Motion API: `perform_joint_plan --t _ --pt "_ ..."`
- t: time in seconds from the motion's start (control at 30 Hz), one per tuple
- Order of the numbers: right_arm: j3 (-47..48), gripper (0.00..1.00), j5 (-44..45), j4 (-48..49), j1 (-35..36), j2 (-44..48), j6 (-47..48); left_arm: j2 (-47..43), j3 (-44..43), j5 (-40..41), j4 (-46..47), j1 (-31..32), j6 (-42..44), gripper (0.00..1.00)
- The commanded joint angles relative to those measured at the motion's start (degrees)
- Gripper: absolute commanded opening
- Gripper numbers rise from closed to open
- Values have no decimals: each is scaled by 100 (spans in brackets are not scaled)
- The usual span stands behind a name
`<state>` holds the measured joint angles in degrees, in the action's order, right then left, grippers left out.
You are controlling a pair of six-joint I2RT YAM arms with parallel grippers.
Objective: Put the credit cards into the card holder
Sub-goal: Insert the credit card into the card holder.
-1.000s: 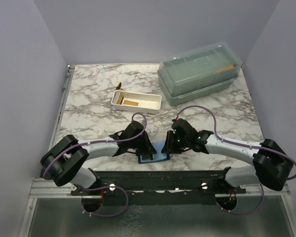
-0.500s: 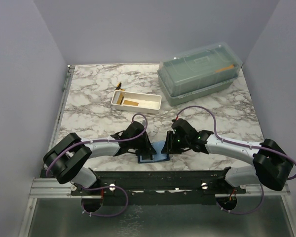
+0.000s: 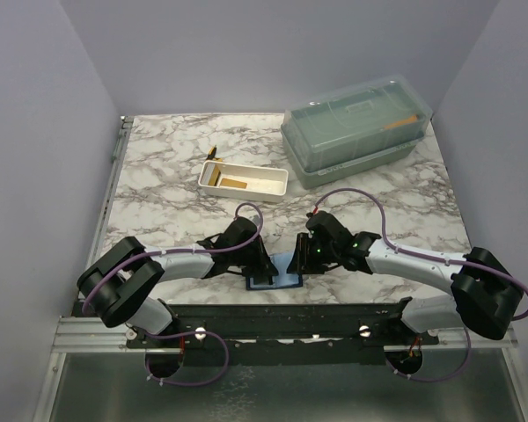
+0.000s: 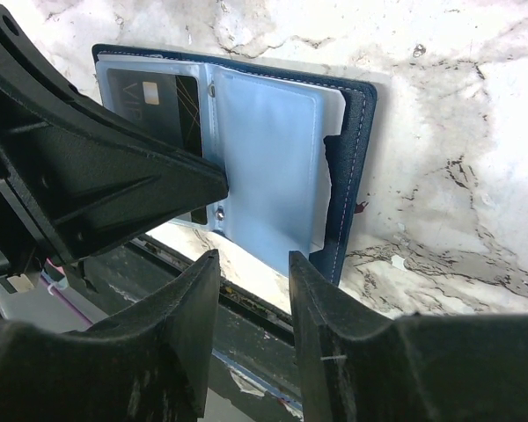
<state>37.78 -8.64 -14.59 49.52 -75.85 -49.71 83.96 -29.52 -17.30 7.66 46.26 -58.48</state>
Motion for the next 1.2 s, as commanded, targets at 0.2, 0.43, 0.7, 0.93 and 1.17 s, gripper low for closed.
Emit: perform_joint_plan --t 0.2,0.43,0.7,0.93,1.17 --pt "-116 43 179 -124 -12 -122 -104 -28 104 133 85 41 57 1" --pt "-164 42 71 95 -12 -319 -100 -68 125 138 81 50 52 1" --pt "-38 39 114 -100 -12 -254 -67 -78 139 138 83 50 56 1" --pt "-23 42 89 -235 -12 16 -54 -67 122 126 78 50 62 1" --pt "-49 39 -9 20 -12 -147 -76 -95 161 131 79 48 51 0"
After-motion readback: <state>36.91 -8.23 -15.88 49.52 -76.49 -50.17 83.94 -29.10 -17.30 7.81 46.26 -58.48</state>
